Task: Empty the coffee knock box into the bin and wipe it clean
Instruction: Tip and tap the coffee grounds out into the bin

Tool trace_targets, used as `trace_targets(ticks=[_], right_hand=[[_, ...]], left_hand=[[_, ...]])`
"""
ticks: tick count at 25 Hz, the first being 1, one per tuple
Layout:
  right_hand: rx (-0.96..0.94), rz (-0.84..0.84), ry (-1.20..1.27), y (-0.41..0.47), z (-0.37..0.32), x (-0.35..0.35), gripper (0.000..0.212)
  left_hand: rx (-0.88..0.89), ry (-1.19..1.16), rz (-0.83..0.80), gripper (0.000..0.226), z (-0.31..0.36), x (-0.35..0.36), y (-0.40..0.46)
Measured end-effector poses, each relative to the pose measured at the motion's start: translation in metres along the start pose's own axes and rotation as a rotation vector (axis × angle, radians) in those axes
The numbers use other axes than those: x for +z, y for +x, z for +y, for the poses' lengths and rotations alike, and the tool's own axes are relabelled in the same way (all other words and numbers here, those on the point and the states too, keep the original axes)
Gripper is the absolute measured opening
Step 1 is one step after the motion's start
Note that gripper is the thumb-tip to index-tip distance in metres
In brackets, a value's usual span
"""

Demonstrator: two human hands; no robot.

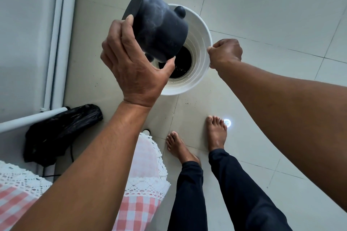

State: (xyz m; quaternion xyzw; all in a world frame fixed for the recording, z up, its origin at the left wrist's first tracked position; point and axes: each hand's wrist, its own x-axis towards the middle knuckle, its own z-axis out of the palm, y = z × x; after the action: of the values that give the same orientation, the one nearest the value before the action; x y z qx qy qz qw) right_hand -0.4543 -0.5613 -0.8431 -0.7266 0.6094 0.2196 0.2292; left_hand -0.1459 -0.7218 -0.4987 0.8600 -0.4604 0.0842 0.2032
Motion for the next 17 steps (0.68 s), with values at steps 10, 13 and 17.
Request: trace_targets(ticks=[10,13,17], right_hand=[[-0.005,-0.003,-0.009,0.001,0.002,0.002,0.023],[-0.007,0.001,-0.01,0.001,0.002,0.003,0.023],[-0.009,0.009,-0.017,0.0,0.002,0.002,0.023]], left_hand=[[-0.173,-0.176,-0.093,0.109,-0.003,0.02,-0.004],[-0.192,-0.173,-0.093,0.108,-0.002,0.022,-0.009],[-0.111,-0.127,-0.102,0.108,-0.006,0.022,-0.01]])
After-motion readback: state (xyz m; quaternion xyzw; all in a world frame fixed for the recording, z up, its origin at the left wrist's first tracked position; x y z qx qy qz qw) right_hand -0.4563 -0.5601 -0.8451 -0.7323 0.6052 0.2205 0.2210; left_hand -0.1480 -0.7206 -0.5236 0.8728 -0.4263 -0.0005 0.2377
